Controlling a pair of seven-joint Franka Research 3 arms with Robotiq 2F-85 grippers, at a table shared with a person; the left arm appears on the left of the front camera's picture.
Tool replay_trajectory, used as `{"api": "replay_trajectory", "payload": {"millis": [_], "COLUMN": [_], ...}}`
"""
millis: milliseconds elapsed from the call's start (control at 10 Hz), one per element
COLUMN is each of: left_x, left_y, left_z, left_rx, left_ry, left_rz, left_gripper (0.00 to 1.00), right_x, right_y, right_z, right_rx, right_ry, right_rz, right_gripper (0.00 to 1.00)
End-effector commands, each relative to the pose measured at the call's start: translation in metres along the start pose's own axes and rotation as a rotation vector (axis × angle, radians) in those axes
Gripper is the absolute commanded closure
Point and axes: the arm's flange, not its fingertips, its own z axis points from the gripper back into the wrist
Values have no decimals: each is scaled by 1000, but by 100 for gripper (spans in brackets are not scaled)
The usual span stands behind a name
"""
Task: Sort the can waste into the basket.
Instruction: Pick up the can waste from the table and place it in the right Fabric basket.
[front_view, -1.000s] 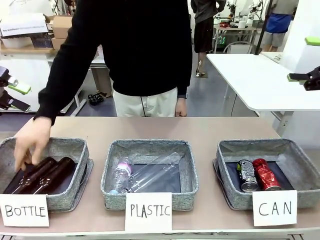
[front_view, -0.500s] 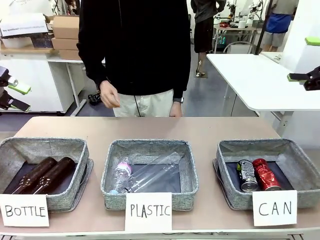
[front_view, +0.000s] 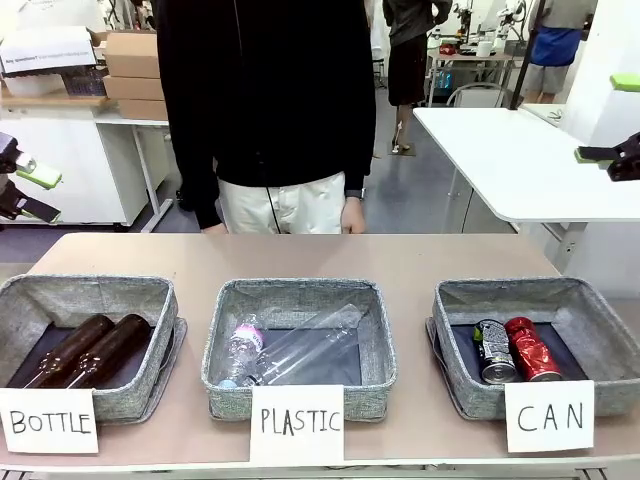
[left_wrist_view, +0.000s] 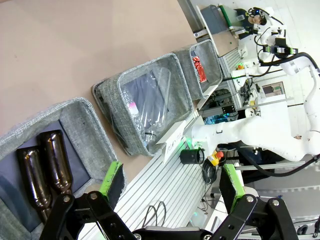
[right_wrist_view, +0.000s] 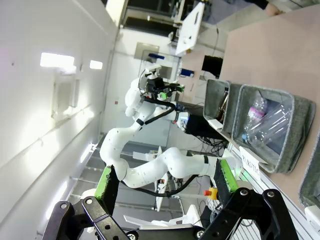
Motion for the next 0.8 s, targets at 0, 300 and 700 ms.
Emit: {"api": "replay_trajectory", "payload": {"millis": [0, 300, 700], "left_x": [-1, -1, -1], "left_y": [0, 0, 0], "left_z": [2, 2, 2], "left_rx": [0, 0, 0], "left_ry": [11, 11, 11], "left_rz": [-12, -12, -12], "left_gripper": [0, 0, 0], "right_x": [1, 1, 1], "right_y": [0, 0, 0], "right_z": [1, 1, 1], "right_rx": [-7, -7, -7], "right_ry": [11, 11, 11], "right_rz": [23, 23, 23], "right_gripper": [0, 0, 0]}}
